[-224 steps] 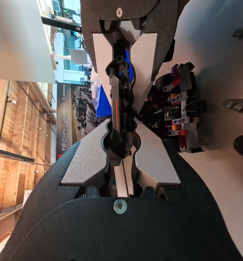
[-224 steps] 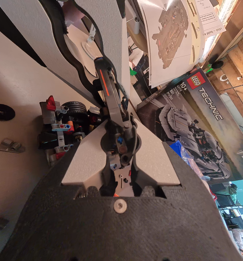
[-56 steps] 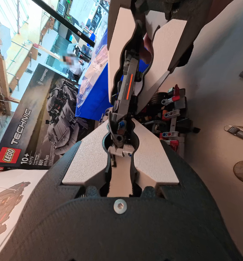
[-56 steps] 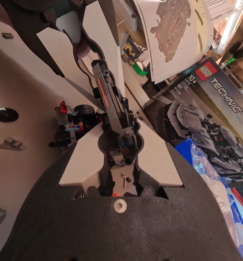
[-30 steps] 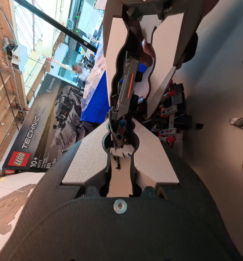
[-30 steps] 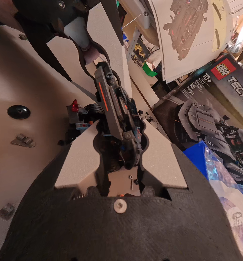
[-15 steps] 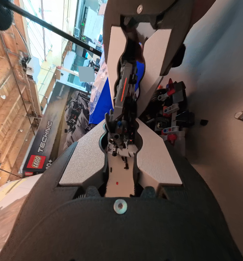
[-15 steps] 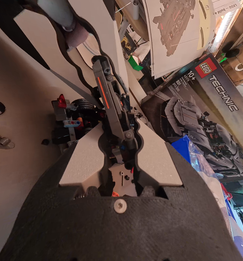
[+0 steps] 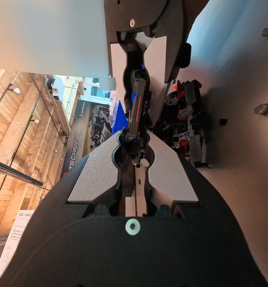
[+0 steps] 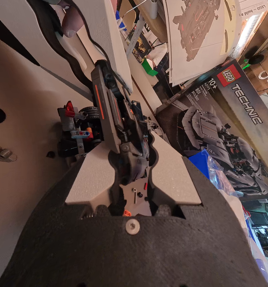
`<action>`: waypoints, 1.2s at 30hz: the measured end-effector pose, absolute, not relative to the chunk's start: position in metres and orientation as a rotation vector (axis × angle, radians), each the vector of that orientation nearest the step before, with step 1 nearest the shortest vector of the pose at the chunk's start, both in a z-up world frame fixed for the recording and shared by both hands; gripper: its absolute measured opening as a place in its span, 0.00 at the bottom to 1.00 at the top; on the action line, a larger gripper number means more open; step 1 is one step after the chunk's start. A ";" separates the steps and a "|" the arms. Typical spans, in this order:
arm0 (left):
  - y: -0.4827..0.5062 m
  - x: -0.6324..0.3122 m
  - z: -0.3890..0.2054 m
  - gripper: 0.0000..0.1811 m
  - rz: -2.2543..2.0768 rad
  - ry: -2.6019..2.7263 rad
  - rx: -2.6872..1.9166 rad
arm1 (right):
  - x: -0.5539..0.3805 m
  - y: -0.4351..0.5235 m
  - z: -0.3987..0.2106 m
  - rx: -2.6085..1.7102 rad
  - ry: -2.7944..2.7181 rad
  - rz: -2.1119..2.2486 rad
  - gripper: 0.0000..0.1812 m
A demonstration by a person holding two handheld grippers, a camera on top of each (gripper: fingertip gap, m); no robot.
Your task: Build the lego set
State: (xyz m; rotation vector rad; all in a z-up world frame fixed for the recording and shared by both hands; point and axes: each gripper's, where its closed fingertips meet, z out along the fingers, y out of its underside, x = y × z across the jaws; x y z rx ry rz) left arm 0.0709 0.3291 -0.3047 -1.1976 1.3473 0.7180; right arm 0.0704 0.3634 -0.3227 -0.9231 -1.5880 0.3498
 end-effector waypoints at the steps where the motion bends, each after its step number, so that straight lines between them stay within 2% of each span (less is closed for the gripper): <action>1: 0.329 0.070 -0.305 0.12 0.732 1.343 -1.191 | 0.070 0.363 -0.323 -0.925 -1.587 0.352 0.19; 5: 0.327 0.064 -0.307 0.14 0.752 1.314 -1.189 | 0.070 0.366 -0.325 -0.935 -1.587 0.330 0.19; 16: 0.319 0.064 -0.315 0.07 0.793 1.352 -1.184 | 0.071 0.367 -0.326 -0.938 -1.596 0.315 0.20; 24: 0.319 0.062 -0.312 0.07 0.778 1.344 -1.207 | 0.072 0.368 -0.324 -0.942 -1.590 0.310 0.23; 36: 0.318 0.061 -0.309 0.06 0.808 1.357 -1.182 | 0.074 0.366 -0.319 -0.908 -1.584 0.275 0.21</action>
